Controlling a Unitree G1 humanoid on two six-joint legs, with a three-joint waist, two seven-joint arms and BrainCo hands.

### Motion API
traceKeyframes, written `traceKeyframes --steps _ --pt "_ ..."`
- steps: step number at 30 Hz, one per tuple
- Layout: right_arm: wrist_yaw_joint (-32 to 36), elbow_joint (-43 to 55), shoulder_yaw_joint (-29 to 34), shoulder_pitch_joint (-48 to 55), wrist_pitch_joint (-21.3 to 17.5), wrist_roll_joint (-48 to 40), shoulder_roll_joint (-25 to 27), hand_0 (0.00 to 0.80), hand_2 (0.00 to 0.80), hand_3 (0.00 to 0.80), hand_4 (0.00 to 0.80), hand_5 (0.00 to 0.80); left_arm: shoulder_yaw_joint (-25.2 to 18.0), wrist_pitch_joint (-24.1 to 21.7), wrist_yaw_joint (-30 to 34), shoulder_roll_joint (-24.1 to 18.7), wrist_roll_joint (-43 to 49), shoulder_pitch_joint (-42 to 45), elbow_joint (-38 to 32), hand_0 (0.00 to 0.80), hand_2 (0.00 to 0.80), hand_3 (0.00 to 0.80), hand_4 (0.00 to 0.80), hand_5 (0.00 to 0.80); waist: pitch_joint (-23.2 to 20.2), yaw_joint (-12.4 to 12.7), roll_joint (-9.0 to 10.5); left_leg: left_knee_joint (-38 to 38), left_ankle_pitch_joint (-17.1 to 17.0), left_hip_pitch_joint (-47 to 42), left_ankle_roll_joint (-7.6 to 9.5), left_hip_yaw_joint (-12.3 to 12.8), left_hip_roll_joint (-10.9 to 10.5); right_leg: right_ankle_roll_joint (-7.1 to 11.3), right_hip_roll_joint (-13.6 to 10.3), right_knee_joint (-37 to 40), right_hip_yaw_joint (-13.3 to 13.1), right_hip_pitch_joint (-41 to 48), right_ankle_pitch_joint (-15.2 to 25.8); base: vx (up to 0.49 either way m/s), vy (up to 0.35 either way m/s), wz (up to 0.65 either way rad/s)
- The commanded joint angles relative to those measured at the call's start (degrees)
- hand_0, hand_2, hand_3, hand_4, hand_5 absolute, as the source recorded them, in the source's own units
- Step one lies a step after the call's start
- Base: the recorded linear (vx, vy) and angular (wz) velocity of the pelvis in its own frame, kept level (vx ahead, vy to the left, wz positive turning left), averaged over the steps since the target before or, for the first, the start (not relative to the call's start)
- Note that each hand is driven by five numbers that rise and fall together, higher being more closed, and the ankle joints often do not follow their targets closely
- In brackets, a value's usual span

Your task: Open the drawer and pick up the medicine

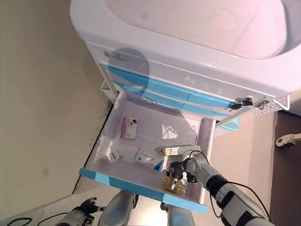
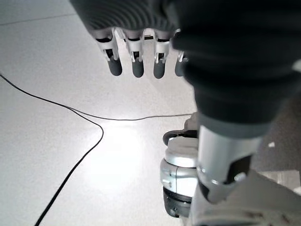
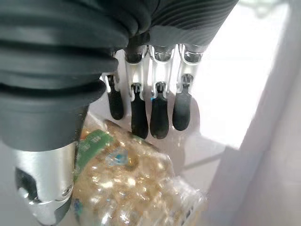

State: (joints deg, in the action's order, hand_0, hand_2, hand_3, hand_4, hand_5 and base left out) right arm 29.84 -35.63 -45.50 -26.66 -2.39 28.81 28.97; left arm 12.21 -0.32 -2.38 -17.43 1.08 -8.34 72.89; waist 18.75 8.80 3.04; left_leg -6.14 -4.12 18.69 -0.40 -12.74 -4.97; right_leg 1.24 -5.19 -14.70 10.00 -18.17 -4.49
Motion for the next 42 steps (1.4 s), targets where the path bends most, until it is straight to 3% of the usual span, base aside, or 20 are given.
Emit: traceKeyframes --steps 1,9,25,40,41,42 --pt "0.7 5.1 -1.9 2.6 -2.9 -1.5 -2.4 0.000 0.000 0.000 0.000 0.000 -1.5 0.5 -1.2 -0.5 0.9 -0.5 0.4 0.000 0.000 0.000 0.000 0.000 1.1 0.5 1.23 0.4 0.1 0.2 3.10 1.6 -3.6 4.23 -3.6 0.2 -2.2 -2.1 6.5 0.000 0.000 0.00" --pt "1.8 10.5 -2.6 3.3 -3.9 -10.2 -1.7 0.000 0.000 0.000 0.000 0.000 -2.6 -0.5 -2.0 -0.5 1.1 -0.7 0.0 0.000 0.000 0.000 0.000 0.000 1.2 0.5 1.44 0.3 0.1 0.5 3.12 1.3 -3.6 4.15 -3.6 0.0 -1.9 -2.2 6.3 -0.004 0.001 0.01" --pt "1.6 3.8 -2.1 6.8 -2.6 -10.7 -2.4 0.000 0.000 0.000 0.000 0.000 -3.4 -0.9 -2.4 -0.7 0.6 -0.7 0.0 0.000 0.000 0.000 0.000 0.000 2.0 0.5 1.53 0.3 0.2 0.7 3.21 1.3 -3.6 4.15 -3.8 -0.9 -1.9 -2.8 6.1 0.000 0.000 0.00" --pt "2.2 5.3 -1.2 7.3 -2.6 -15.5 -1.1 0.000 0.000 0.000 0.000 0.000 -3.5 -1.3 -2.6 -0.6 0.3 -0.5 -0.2 0.000 0.000 0.000 0.000 0.000 2.0 0.2 0.81 -0.6 0.4 1.2 3.16 1.0 -3.7 3.93 -3.8 -2.9 -1.8 -3.7 5.0 0.001 -0.001 0.00" --pt "3.4 6.6 -1.2 7.9 -2.7 -16.7 -0.1 0.612 0.612 0.612 0.612 0.612 -3.5 -1.3 -2.5 -0.7 0.3 -0.4 -0.5 0.000 0.000 0.000 0.000 0.000 1.9 0.3 0.73 -0.7 0.5 1.2 3.19 0.8 -3.8 3.94 -3.9 -3.7 -1.9 -3.7 4.7 0.009 -0.011 0.04" --pt "3.4 6.6 -1.2 7.9 -2.7 -16.7 -0.1 0.612 0.612 0.612 0.612 0.612 -3.5 -1.3 -2.5 -0.7 0.3 -0.3 -0.5 0.000 0.000 0.000 0.000 0.000 1.8 0.3 0.72 -0.7 0.5 1.2 3.19 0.7 -3.8 3.94 -4.0 -3.7 -1.9 -3.8 4.6 0.012 -0.012 0.06"
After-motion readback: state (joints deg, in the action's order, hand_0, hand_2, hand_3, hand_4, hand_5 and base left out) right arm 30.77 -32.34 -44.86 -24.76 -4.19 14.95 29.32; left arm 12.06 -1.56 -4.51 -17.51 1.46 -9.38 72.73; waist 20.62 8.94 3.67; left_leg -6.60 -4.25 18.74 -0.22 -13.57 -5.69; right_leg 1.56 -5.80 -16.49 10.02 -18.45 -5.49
